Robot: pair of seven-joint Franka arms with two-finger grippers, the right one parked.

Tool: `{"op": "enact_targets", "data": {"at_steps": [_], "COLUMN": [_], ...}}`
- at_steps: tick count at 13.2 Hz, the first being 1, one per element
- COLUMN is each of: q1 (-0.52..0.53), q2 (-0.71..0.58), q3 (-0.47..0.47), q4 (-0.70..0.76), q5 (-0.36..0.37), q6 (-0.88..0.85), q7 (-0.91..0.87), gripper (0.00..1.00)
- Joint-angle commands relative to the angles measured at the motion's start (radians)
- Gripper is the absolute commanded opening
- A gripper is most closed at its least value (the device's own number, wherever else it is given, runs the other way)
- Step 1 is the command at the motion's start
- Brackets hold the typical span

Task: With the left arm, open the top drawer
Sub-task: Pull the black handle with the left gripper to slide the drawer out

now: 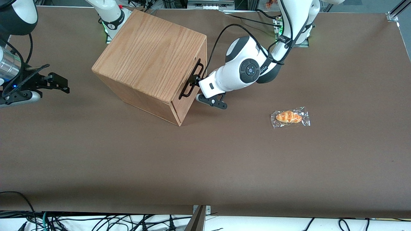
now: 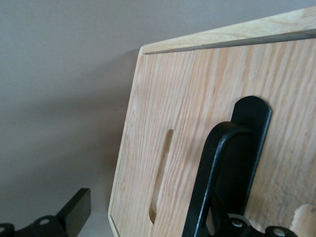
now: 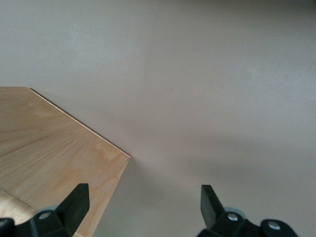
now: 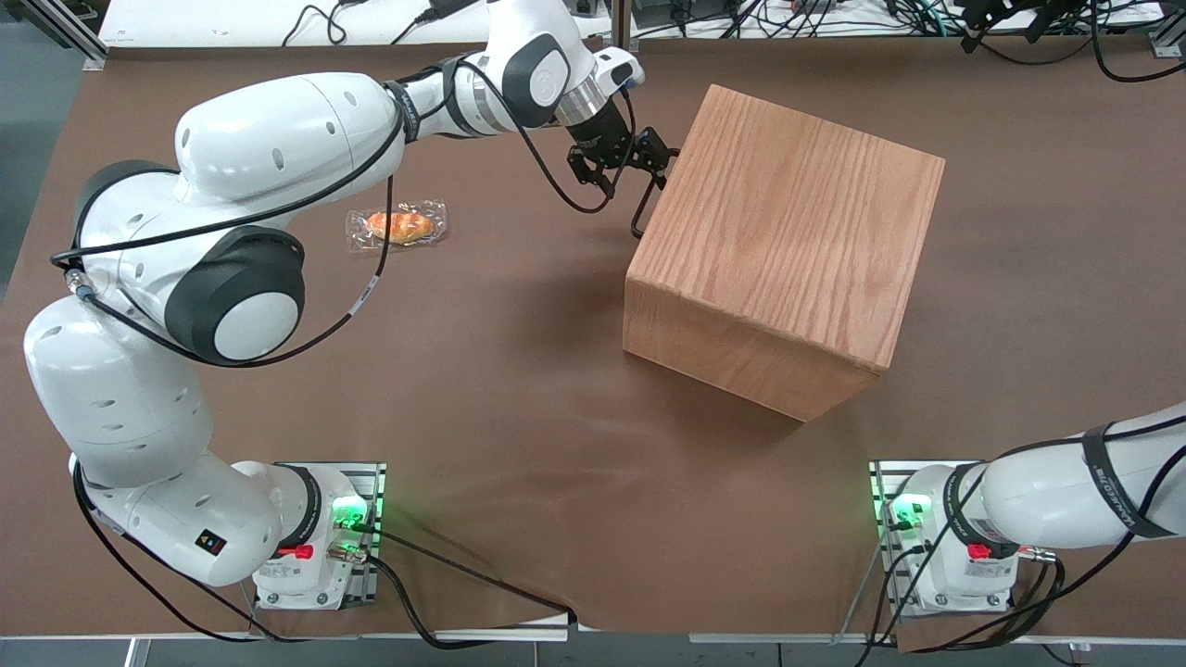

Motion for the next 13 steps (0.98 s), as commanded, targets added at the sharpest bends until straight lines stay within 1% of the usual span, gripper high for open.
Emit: {"op": "enact_targets", "data": {"at_steps": [1,3,6,13], "q1": [0.043,0.056,0.108,0.185], "q2": [0.016,0.016,0.014,0.011], "q3": [0.015,0.015,0.015,0.015], "q4": [0.015,0.015,0.016,0.018], "q5": [0.057,0.078,0.089,0.094], "q6": [-0.003,-0.003,-0.008,-0.016], "q7": [0.001,0.001,0.007,0.033], "gripper": [1.00,1.00,1.00,1.00]}}
